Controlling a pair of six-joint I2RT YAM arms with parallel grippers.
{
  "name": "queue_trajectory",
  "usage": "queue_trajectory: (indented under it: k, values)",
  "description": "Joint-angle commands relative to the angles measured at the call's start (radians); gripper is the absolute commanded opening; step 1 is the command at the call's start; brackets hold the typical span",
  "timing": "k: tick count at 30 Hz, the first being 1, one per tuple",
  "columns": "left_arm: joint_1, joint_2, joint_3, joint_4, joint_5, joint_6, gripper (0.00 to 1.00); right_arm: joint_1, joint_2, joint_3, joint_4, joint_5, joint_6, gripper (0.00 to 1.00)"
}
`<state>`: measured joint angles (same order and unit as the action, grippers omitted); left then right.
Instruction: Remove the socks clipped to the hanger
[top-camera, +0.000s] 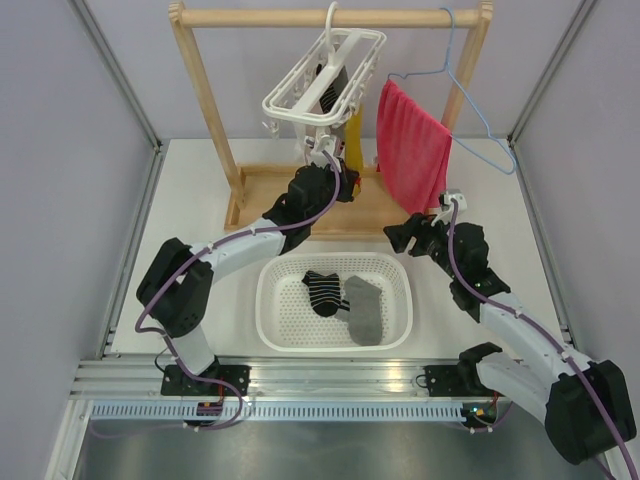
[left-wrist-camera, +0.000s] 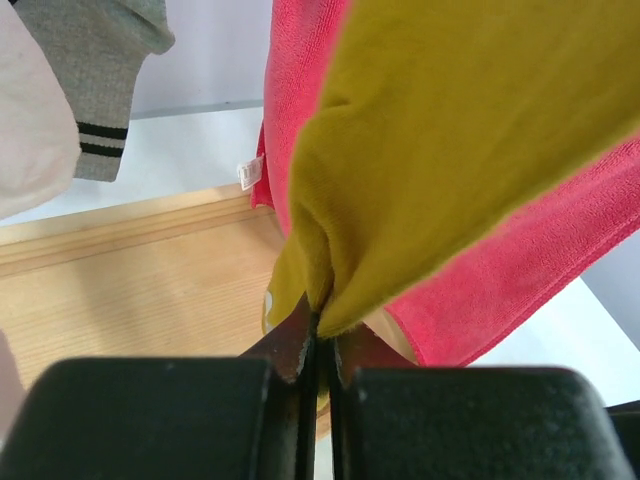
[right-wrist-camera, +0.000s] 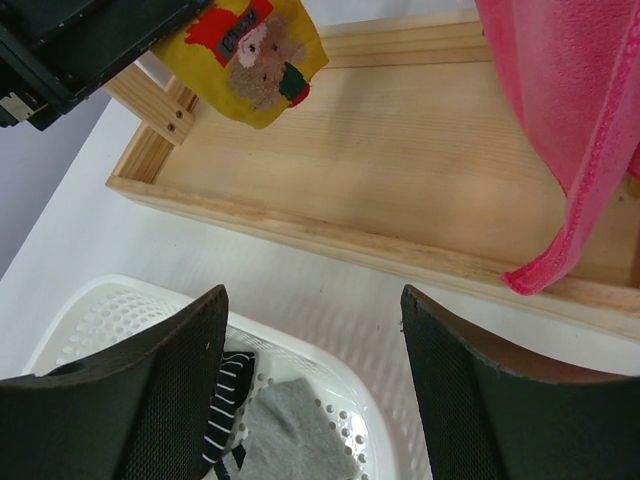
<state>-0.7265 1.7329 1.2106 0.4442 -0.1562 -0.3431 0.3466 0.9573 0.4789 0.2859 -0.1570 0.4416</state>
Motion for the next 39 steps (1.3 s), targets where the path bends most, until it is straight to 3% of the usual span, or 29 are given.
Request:
queue_trajectory:
  k: [1,8,14,22,31,39]
  values:
    - [0.002,-0.039,0.0,0.036,0.007,0.023,0.02,-0.004,0.02,0.0,0.056,-0.022,0.011,0.74]
    - [0.001,-0.153,-0.078,-0.008,0.066,0.018,0.02,-0.003,0.055,-0.002,0.099,-0.055,0.039,0.74]
    - [-0.014,-0.223,-0.112,-0.078,0.104,0.045,0.02,-0.001,0.035,0.033,-0.017,-0.001,-0.027,0.71]
    - [-0.168,-0.286,-0.102,-0.203,-0.104,0.208,0.02,0.047,-0.081,0.096,-0.154,0.134,-0.032,0.71]
    - [-0.303,-0.297,-0.079,-0.259,-0.261,0.296,0.02,0.138,-0.002,0.4,-0.318,0.387,-0.127,0.72]
    - [-0.343,-0.314,-0.06,-0.305,-0.304,0.325,0.02,0.167,0.116,0.719,-0.35,0.413,-0.219,0.73]
